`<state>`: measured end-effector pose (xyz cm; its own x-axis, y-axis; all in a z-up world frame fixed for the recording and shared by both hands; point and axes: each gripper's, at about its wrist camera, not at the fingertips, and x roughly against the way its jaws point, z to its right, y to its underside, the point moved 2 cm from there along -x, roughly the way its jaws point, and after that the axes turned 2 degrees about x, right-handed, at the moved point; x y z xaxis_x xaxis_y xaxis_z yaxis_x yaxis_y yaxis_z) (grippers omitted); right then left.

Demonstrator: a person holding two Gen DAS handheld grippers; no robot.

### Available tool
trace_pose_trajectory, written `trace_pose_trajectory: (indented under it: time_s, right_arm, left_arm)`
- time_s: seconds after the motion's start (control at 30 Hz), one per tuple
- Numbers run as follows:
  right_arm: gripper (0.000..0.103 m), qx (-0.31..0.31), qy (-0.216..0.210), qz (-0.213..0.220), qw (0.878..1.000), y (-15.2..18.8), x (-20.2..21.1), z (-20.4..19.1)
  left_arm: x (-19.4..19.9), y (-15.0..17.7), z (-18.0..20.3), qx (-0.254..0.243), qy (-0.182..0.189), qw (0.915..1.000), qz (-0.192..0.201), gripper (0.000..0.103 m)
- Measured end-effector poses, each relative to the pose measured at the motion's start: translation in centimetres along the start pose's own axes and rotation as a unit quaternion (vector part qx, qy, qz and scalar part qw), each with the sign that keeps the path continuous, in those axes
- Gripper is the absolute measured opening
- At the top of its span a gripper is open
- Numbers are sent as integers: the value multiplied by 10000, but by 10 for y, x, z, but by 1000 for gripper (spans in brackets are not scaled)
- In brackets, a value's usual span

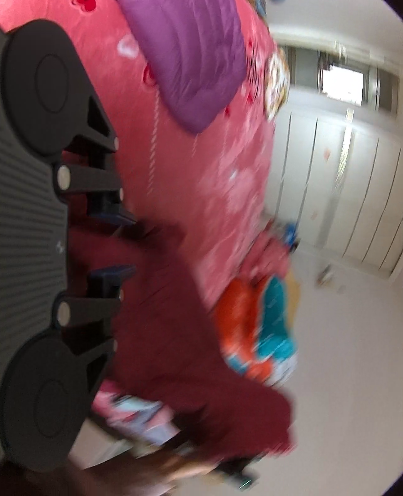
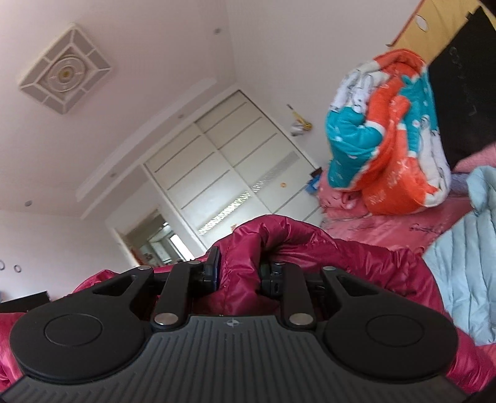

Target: Fold large clothes

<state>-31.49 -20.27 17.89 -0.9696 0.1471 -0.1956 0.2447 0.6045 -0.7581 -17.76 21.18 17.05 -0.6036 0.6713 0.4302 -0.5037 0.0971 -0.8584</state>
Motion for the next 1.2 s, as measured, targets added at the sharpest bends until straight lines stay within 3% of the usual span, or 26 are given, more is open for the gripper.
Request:
trace_pose_trajectory:
  time_s: [0.1, 0.23, 0.4, 0.5, 0.77, 0.93, 1.07, 1.2]
  right_arm:
    - [26, -44, 76, -38, 10000, -14, -12, -16]
    - [26, -39, 134, -101, 9999, -7, -9, -25]
    - [26, -61, 178, -170, 9997, -2, -9, -21]
    - [26, -95, 172, -201, 9996, -1, -9, -18]
    - [26, -76, 75, -369, 9993, 7, -7, -25]
    - [26, -38, 105, -432, 9990, -3, -8, -20]
    - [26, -142, 127, -477, 9987, -15, -13, -5]
    - [26, -231, 115, -534, 9982, -17, -14, 1]
  left_arm:
    - [-8, 10, 21, -636, 185, 9972, -355, 27]
    - [-22, 23, 36, -1318, 236, 9885, -708, 27]
    - [-34, 35, 51, -2247, 232, 9689, -1015, 27]
    - [-44, 39, 53, -2691, -54, 9571, -1076, 27]
    - [-63, 41, 70, -3700, -891, 9227, -622, 28]
    - [-56, 43, 66, -3706, -1157, 9200, -544, 28]
    - [-44, 37, 56, -3542, -1301, 9243, -562, 28]
    - [-50, 34, 58, -3592, -1179, 9239, -587, 29]
